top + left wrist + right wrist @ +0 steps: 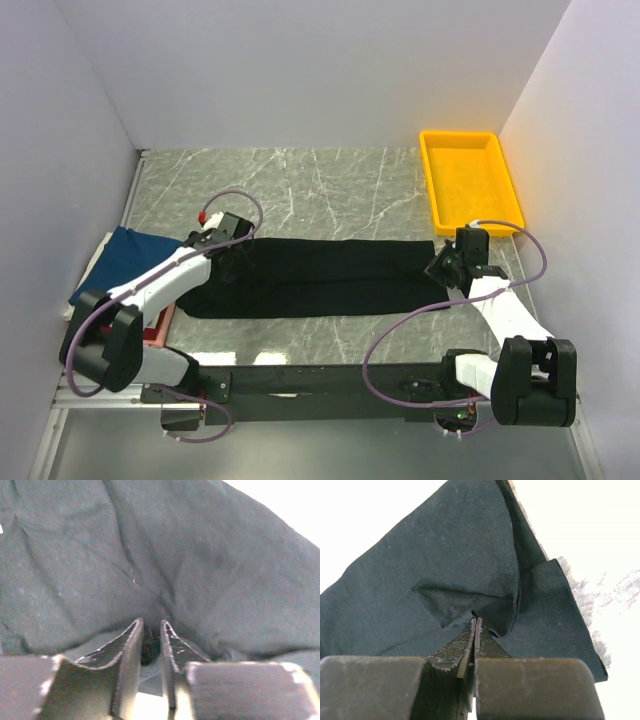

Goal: Fold and stack the t-shirts
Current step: Fold the tshirt

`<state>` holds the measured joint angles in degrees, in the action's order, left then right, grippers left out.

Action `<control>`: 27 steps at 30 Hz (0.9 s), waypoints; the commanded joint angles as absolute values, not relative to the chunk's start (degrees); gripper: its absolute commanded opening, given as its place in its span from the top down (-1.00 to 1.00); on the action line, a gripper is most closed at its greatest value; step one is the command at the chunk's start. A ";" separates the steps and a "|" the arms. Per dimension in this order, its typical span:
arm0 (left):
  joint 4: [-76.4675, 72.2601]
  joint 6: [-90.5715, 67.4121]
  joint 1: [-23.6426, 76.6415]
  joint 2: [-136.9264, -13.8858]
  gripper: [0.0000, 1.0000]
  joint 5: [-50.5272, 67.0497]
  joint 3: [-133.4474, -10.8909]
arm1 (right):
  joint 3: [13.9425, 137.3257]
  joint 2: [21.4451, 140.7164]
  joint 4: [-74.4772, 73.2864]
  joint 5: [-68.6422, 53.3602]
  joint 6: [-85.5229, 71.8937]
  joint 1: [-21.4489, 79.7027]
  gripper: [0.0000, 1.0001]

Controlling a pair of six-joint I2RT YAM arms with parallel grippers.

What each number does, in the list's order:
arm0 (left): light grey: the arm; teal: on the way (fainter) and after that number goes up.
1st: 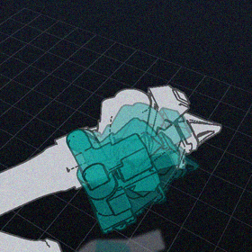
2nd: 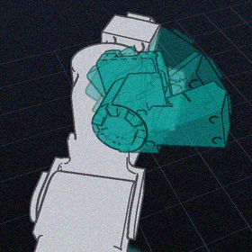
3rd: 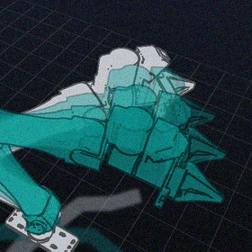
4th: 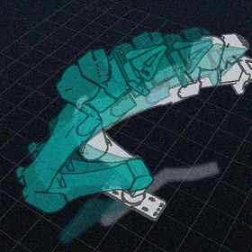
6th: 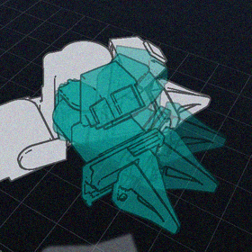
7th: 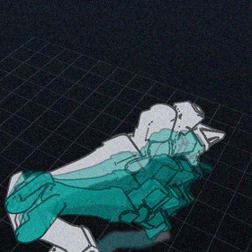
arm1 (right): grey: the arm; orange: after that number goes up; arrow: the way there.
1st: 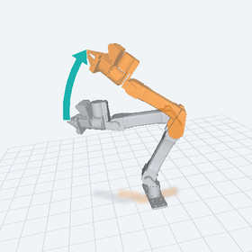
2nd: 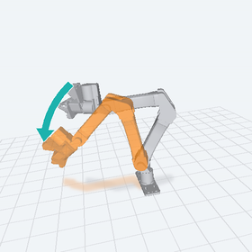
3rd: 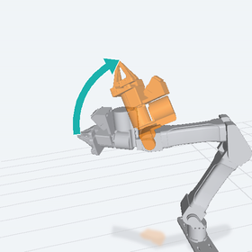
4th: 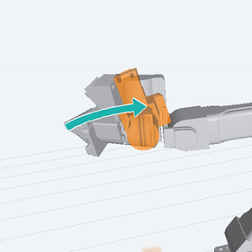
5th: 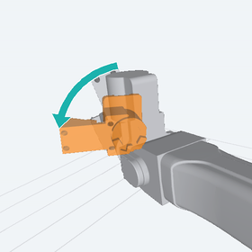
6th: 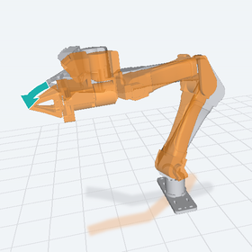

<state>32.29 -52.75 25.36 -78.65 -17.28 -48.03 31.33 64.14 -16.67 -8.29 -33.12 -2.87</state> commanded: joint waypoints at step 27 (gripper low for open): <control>31.99 -59.06 32.16 -60.56 0.79 -4.13 -31.30 | 30.94 61.53 -19.07 -1.94 -34.01 -3.51 0.96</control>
